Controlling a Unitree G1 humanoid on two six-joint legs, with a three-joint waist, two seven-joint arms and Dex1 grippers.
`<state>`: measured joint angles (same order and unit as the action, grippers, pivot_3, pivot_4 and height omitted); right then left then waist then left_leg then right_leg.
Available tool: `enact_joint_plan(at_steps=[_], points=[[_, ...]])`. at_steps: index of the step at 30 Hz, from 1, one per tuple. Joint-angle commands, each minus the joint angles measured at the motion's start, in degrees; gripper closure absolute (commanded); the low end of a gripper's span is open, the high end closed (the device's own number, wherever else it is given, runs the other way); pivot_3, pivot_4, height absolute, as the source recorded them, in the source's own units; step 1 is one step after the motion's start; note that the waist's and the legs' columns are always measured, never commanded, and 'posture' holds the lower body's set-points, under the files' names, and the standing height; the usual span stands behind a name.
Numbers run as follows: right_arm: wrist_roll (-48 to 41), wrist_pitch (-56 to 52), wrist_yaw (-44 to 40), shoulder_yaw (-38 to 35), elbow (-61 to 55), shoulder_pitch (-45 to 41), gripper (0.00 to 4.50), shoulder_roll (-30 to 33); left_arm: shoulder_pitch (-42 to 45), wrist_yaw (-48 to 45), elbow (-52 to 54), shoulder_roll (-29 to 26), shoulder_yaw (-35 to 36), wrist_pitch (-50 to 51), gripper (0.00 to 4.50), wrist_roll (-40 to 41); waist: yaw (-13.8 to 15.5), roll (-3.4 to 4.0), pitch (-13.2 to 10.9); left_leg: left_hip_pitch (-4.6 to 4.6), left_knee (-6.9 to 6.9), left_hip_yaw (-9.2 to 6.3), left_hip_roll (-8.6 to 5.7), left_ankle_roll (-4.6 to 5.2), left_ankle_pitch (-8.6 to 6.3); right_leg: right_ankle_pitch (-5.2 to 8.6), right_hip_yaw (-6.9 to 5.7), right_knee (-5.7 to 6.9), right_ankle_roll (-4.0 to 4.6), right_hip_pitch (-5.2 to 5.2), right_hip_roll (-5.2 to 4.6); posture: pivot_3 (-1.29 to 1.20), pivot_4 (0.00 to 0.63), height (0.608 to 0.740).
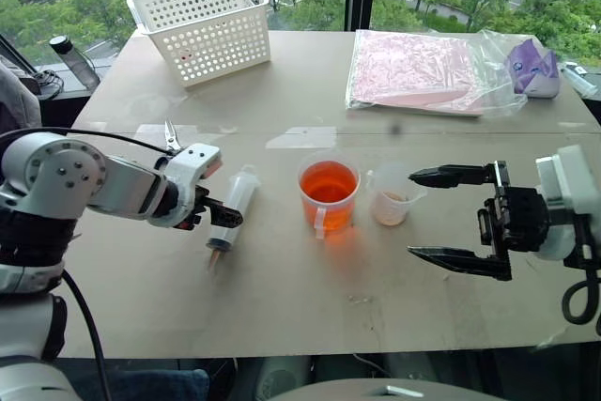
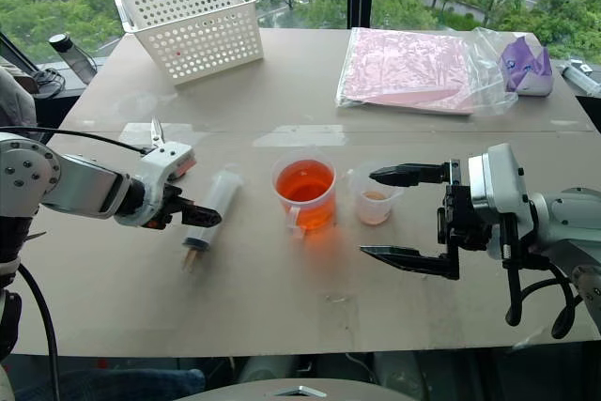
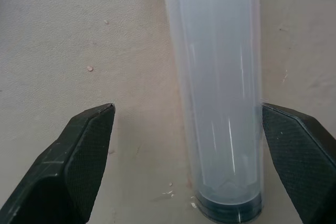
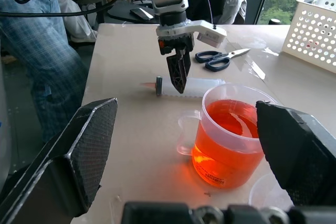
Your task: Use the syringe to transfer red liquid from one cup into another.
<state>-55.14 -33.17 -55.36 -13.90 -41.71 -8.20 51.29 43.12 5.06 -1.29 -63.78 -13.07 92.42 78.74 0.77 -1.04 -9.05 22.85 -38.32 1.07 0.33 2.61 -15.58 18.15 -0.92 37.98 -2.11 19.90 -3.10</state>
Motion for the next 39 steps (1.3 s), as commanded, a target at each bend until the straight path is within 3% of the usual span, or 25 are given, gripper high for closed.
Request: enact_joint_plan(at_steps=[1, 13, 23, 30, 37, 39], points=[[0.09, 1.49, 0.4, -1.6, -1.12, 0.29, 0.0, -0.22, 4.77, -0.92, -3.83, -0.07, -2.54, 0.08, 0.05, -1.32, -0.01, -0.01, -0.01, 0.0, 0.0, 0.0, 0.0, -0.01, 0.0, 0.0, 0.0, 0.01, 0.0, 0.0, 0.01, 0.0, 0.15, 0.74], [2.11, 0.1, 1.38, -5.42, 0.1, 4.09, 0.0, 3.9, 10.19, -3.14, -10.15, 4.46, -7.74, 0.08, 0.05, -3.9, 0.04, -0.02, -0.02, 0.02, -0.05, 0.01, 0.0, -0.05, 0.04, 0.0, 0.01, 0.06, -0.02, 0.0, 0.03, 0.0, 0.15, 0.74], [-9.25, -8.34, 3.27, -8.04, 0.33, -1.52, 0.0, 10.77, 11.46, -3.66, -13.07, 6.31, -7.87, 0.08, 0.05, -5.38, 0.1, -0.01, -0.03, 0.01, -0.04, -0.02, -0.01, -0.06, 0.06, 0.0, 0.0, 0.06, -0.01, -0.01, 0.02, 0.0, 0.15, 0.74], [-12.11, -10.55, 4.63, -7.8, 0.36, -3.96, 0.0, 12.35, 11.37, -3.09, -14.51, 7.19, -7.22, 0.08, 2.98, -4.2, 0.08, -0.01, -0.03, 0.01, -0.06, -0.01, -0.01, -0.06, 0.05, 0.0, 0.0, 0.06, -0.01, -0.02, 0.0, 0.0, 0.15, 0.74], [-11.34, -10.56, 4.81, -7.38, 0.36, -4.14, 0.0, 12.03, 11.4, -2.49, -14.82, 7.67, -3.7, 0.08, 3.12, -4.94, 0.08, -0.01, -0.03, 0.02, -0.06, 0.0, -0.01, -0.06, 0.05, 0.0, 0.0, 0.06, -0.02, -0.02, -0.01, 0.0, 0.15, 0.74], [-11.46, -10.47, 5.2, -7.62, 0.42, -4.11, 0.0, 11.77, 11.74, -3.02, -13.51, 8.26, -0.65, 0.01, 3.12, -8.3, 0.0, -0.06, -0.06, 0.03, -0.06, 0.0, -0.01, -0.06, 0.05, 0.0, 0.0, 0.06, -0.02, -0.01, -0.01, 0.0, 0.15, 0.74]])
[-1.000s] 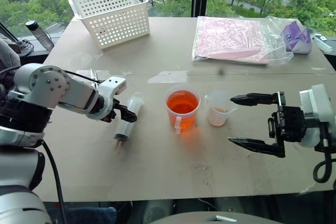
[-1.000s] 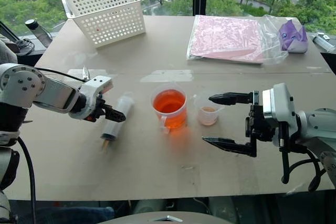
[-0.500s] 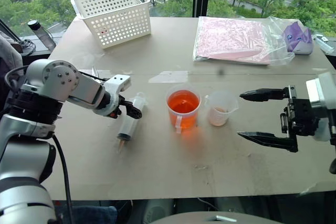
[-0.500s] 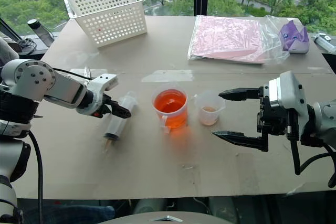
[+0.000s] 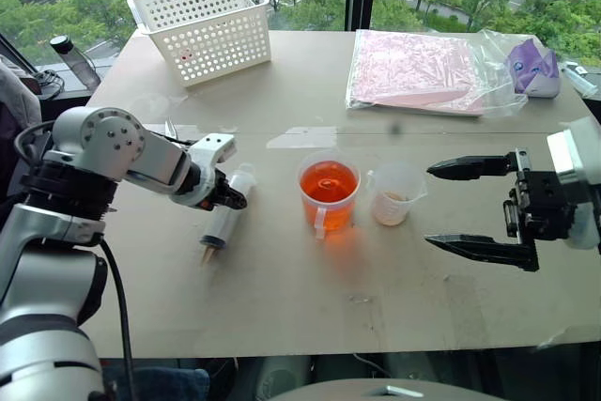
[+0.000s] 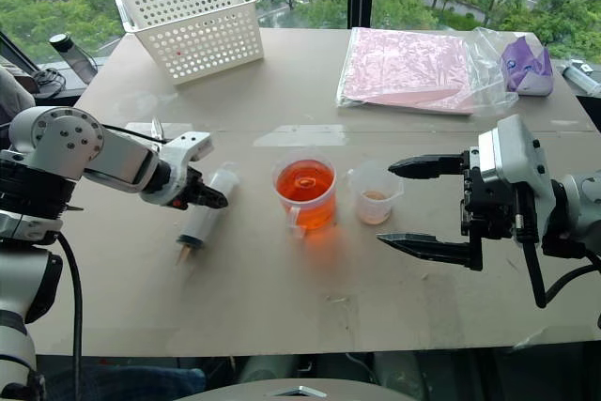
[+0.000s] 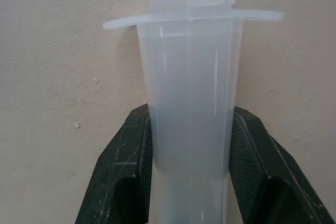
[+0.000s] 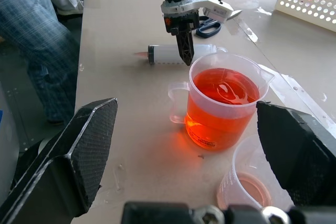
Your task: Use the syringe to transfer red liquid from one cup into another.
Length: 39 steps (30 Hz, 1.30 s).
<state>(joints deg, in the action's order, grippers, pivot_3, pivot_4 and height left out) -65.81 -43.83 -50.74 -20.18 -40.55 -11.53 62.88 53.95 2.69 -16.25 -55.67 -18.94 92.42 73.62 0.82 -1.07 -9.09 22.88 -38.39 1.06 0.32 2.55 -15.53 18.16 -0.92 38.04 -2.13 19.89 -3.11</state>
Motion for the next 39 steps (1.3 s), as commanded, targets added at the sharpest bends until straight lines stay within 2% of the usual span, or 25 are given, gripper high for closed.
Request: enact_joint_plan(at_steps=[1, 2, 6, 10, 13, 17, 20, 27, 33, 36, 39], points=[[-0.96, 0.17, 0.75, -1.6, -0.64, -0.61, 0.0, 0.04, 1.32, -0.9, 2.04, 0.43, 7.04, -1.14, 3.12, -5.61, -0.06, -0.04, -0.02, 0.02, 0.0, 0.0, 0.0, 0.0, 0.0, 0.0, 0.0, 0.0, 0.0, 0.01, 0.01, 0.0, 0.15, 0.74], [-1.21, 0.12, 0.86, -1.84, -0.55, -0.46, 0.0, -0.04, 1.72, -1.25, 2.51, 0.7, 8.46, -2.08, 3.12, -7.86, -0.06, -0.05, -0.03, 0.03, 0.0, 0.0, 0.0, 0.0, 0.0, 0.0, 0.0, 0.0, 0.0, 0.02, 0.01, 0.0, 0.15, 0.74], [-5.29, -0.56, 3.0, -2.88, 0.89, -1.43, 0.0, -1.0, 2.73, -7.28, 6.01, 3.08, 16.73, -16.74, 3.12, -14.8, -0.04, -0.12, -0.07, 0.16, 0.0, 0.01, 0.0, -0.03, 0.02, 0.0, 0.0, 0.0, -0.01, 0.17, 0.02, 0.0, 0.15, 0.74], [-2.58, -0.05, 1.27, -2.68, 2.75, -1.2, 0.0, -0.36, 3.79, -16.72, 8.91, 5.78, 23.58, -28.69, 3.12, -18.11, 0.0, -0.12, -0.07, 0.24, -0.03, 0.02, 0.0, -0.05, 0.03, -0.01, -0.02, -0.06, -0.01, 0.2, 0.02, 0.0, 0.15, 0.74], [-1.63, 0.36, 0.46, -2.49, 4.99, -2.61, 0.0, -0.48, 4.4, -22.76, 10.96, 7.77, 26.04, -34.86, 3.12, -20.24, -0.05, -0.12, -0.07, 0.34, -0.05, 0.04, 0.0, -0.05, 0.03, -0.01, -0.03, -0.07, -0.02, 0.29, 0.03, 0.0, 0.15, 0.74], [0.7, 1.47, 1.18, -2.12, 9.25, -6.19, 0.0, -1.47, 2.49, -29.75, 16.56, 13.61, 29.53, -43.39, 3.12, -19.74, -0.1, -0.11, -0.07, 0.38, -0.06, 0.06, 0.0, -0.06, 0.05, -0.02, -0.02, 0.0, -0.03, 0.35, 0.07, 0.0, 0.15, 0.74], [-1.79, 0.89, 5.65, -2.15, 11.82, -10.83, 0.0, -4.28, -0.47, -35.59, 20.55, 19.18, 31.57, -46.37, 3.12, -16.42, -0.11, -0.11, -0.07, 0.46, -0.16, 0.02, 0.0, -0.07, 0.05, -0.02, -0.05, 0.02, -0.04, 0.38, 0.08, 0.0, 0.15, 0.74], [-4.69, -0.95, 20.54, -1.3, 16.04, -21.86, 0.0, -11.0, -5.96, -52.74, 23.82, 24.37, 29.18, -51.6, 3.12, -16.07, -0.48, -0.1, -0.07, 0.86, -0.4, 0.02, 0.01, -0.1, 0.08, -0.03, -0.04, 0.4, -0.05, 0.86, 0.14, 0.0, 0.15, 0.74], [-8.6, -2.74, 29.15, 0.57, 15.28, -29.04, 0.0, -14.79, -9.94, -67.01, 24.2, 22.45, 22.93, -55.65, 3.12, -22.2, -0.85, -0.08, -0.06, 0.84, -0.43, 0.04, 0.01, -0.09, 0.08, -0.03, -0.02, 0.49, -0.05, 0.88, 0.16, 0.0, 0.15, 0.74], [-7.79, -5.2, 30.78, 4.14, 13.97, -30.71, 0.0, -14.28, -10.08, -71.16, 22.73, 21.94, 19.93, -59.5, 3.12, -27.1, -0.89, -0.08, -0.06, 0.87, -0.45, 0.03, 0.01, -0.08, 0.07, -0.03, -0.01, 0.49, -0.05, 0.88, 0.17, 0.0, 0.15, 0.74], [-11.04, -7.3, 32.43, 6.99, 13.77, -33.18, 0.0, -15.93, -9.79, -73.15, 21.36, 22.2, 18.48, -61.86, 3.12, -30.02, -1.09, -0.07, -0.05, 0.86, -0.45, 0.04, 0.01, -0.07, 0.07, -0.03, 0.01, 0.53, -0.04, 0.91, 0.18, 0.0, 0.15, 0.74]])
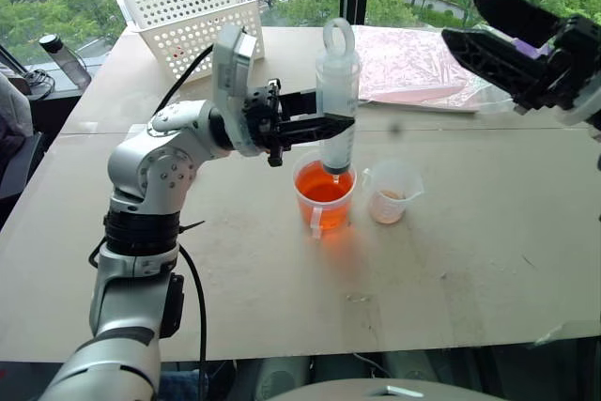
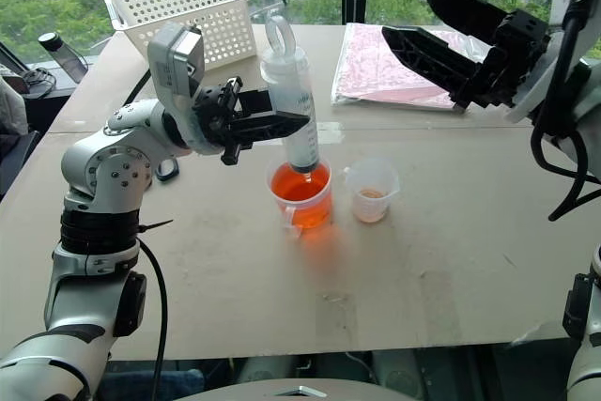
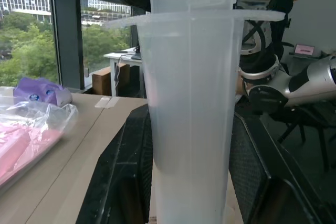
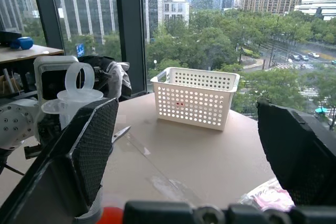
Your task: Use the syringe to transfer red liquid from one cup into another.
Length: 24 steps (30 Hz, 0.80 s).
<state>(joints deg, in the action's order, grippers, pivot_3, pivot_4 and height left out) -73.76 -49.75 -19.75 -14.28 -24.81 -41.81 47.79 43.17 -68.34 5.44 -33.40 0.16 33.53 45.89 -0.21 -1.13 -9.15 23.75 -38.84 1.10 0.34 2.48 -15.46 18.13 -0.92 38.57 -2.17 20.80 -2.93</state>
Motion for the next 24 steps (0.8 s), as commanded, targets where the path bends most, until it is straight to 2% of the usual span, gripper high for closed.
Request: enact_joint_plan(at_steps=[1, 8, 11, 19, 22, 24], points=[[-3.66, -1.65, 1.87, 2.06, -2.19, -3.64, 0.0, -1.73, 1.13, -2.6, -0.75, 0.03, -0.96, -3.71, 3.12, -3.25, -0.15, 0.0, 0.0, 0.0, 0.0, 0.0, 0.0, 0.0, 0.0, 0.0, 0.0, 0.0, 0.0, 0.0, 0.0, 0.0, 0.15, 0.74], [-9.62, -3.82, 3.39, 5.3, 0.06, -8.24, 0.0, -7.11, 1.44, -3.7, -3.54, 0.39, -1.59, -8.6, 3.12, -8.88, -0.42, 0.0, 0.0, 0.08, 0.0, 0.0, 0.01, 0.01, -0.01, 0.0, 0.02, 0.11, 0.0, 0.12, -0.01, 0.0, 0.15, 0.74], [-12.12, -4.73, 4.76, 6.58, 1.34, -10.12, 0.0, -8.92, 1.02, -2.69, -2.94, 0.86, -1.24, -8.0, 3.12, -8.91, -0.43, 0.0, 0.0, 0.08, 0.0, 0.0, 0.01, 0.01, -0.01, 0.0, 0.01, 0.25, 0.0, 0.13, -0.01, 0.0, 0.15, 0.74], [-5.27, -7.51, 7.45, 12.21, 3.68, -11.67, 0.0, -11.28, -0.47, 0.57, -1.48, 2.12, -1.28, -7.11, 3.12, -9.87, -0.48, 0.0, 0.0, 0.08, 0.0, 0.01, 0.01, 0.02, -0.01, 0.0, 0.04, 0.26, 0.0, 0.18, -0.01, 0.0, 0.15, 0.74], [-2.68, -7.56, 7.6, 12.7, 4.09, -11.91, 0.84, -12.17, -0.53, 0.9, -1.69, 2.47, -1.26, -7.21, 3.12, -10.02, -0.46, 0.0, 0.0, 0.11, 0.0, 0.02, 0.01, 0.01, 0.0, 0.0, 0.04, 0.27, 0.0, 0.22, -0.01, 0.0, 0.15, 0.74], [-1.69, -7.62, 7.69, 12.62, 4.42, -12.1, 1.76, -12.85, -0.58, 0.91, -1.72, 2.67, -1.33, -7.35, 3.12, -10.13, -0.47, 0.0, 0.0, 0.12, 0.0, 0.02, 0.01, 0.01, 0.0, 0.0, 0.05, 0.29, 0.0, 0.24, -0.01, 0.0, 0.15, 0.74]])
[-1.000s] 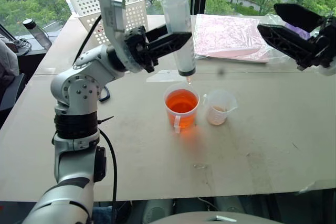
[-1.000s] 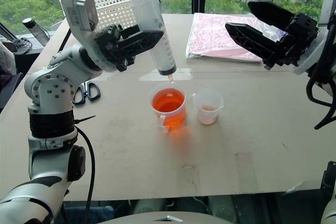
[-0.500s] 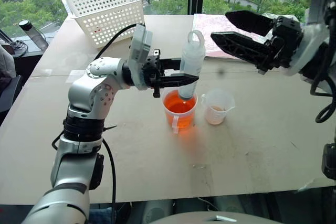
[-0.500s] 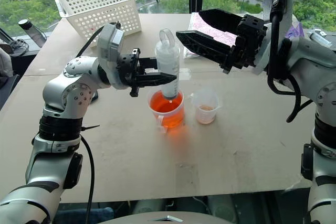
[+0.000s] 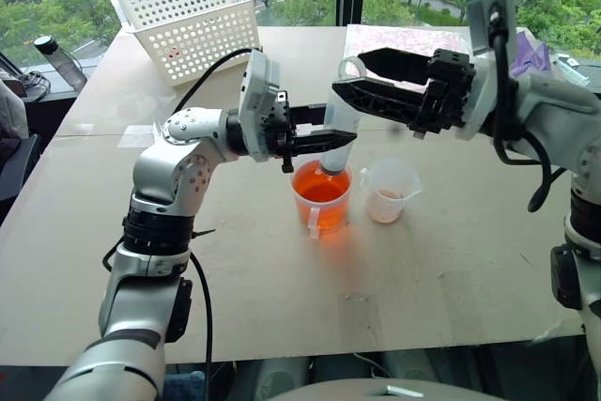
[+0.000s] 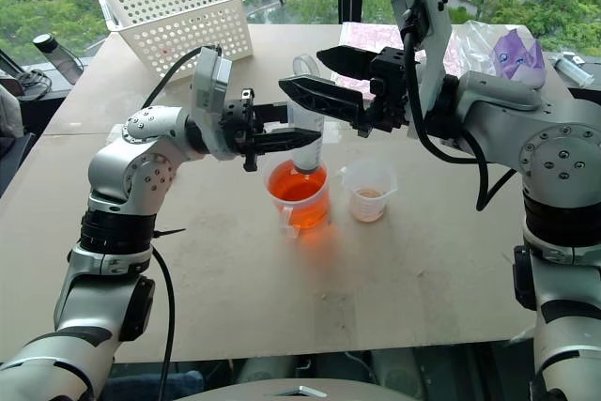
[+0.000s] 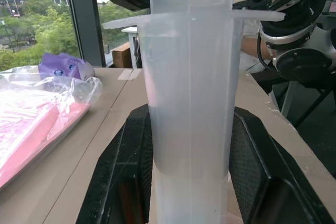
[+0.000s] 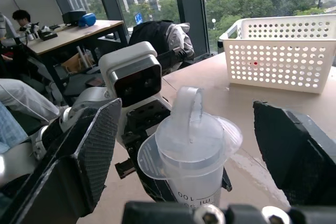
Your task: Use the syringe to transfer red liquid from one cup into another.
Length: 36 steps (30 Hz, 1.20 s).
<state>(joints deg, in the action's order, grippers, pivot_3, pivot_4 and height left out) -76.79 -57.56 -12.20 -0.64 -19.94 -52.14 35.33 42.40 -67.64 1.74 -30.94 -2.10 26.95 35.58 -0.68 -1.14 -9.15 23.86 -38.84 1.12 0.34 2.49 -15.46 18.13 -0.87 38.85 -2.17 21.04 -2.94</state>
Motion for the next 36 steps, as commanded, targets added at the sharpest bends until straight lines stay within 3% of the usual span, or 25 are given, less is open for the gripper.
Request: enact_joint_plan(at_steps=[1, 3, 6, 18, 36], points=[[1.73, 0.08, -0.05, -1.1, -0.41, -1.82, 2.3, -0.6, 0.16, 0.37, 2.06, 0.44, 1.06, -0.51, 3.12, 0.51, 0.0, 0.0, 0.0, 0.0, 0.0, 0.0, 0.0, 0.0, 0.0, 0.0, 0.0, 0.0, 0.0, 0.0, 0.0, 0.0, 0.15, 0.74], [2.87, -0.18, -0.81, -1.1, -0.17, -1.88, 3.33, -0.65, 0.09, 0.71, 2.1, 0.77, 1.26, -0.02, 3.12, 0.97, -0.02, 0.0, 0.0, 0.01, 0.0, 0.0, 0.0, 0.0, 0.0, 0.0, 0.0, 0.01, 0.0, 0.0, 0.0, 0.0, 0.15, 0.74], [4.79, -0.22, -2.73, -1.08, -0.29, -1.4, 4.47, -0.3, -0.39, 0.49, 2.31, 0.7, 1.35, 1.08, 3.12, 1.73, -0.02, 0.0, 0.0, 0.0, 0.0, 0.0, 0.0, 0.0, 0.0, 0.0, 0.01, 0.0, 0.0, 0.01, 0.01, 0.0, 0.15, 0.74], [18.29, 8.2, -19.21, 2.38, -0.26, 2.87, 4.47, -3.24, -1.97, -1.84, 0.53, 0.41, 1.78, -0.56, 3.12, 0.67, -0.03, 0.0, 0.0, 0.02, 0.0, 0.04, 0.0, 0.0, 0.0, 0.0, 0.07, 0.0, 0.0, 0.1, 0.03, 0.0, 0.15, 0.74], [19.48, 8.14, -17.73, -3.36, 3.99, -0.98, 4.47, -9.29, -5.92, -4.09, 1.18, -0.67, -0.02, -3.67, 3.12, -2.15, -0.1, 0.0, 0.0, 0.02, 0.0, 0.06, 0.0, -0.01, 0.0, 0.0, 0.09, 0.05, 0.0, 0.17, 0.03, 0.0, 0.15, 0.74]])
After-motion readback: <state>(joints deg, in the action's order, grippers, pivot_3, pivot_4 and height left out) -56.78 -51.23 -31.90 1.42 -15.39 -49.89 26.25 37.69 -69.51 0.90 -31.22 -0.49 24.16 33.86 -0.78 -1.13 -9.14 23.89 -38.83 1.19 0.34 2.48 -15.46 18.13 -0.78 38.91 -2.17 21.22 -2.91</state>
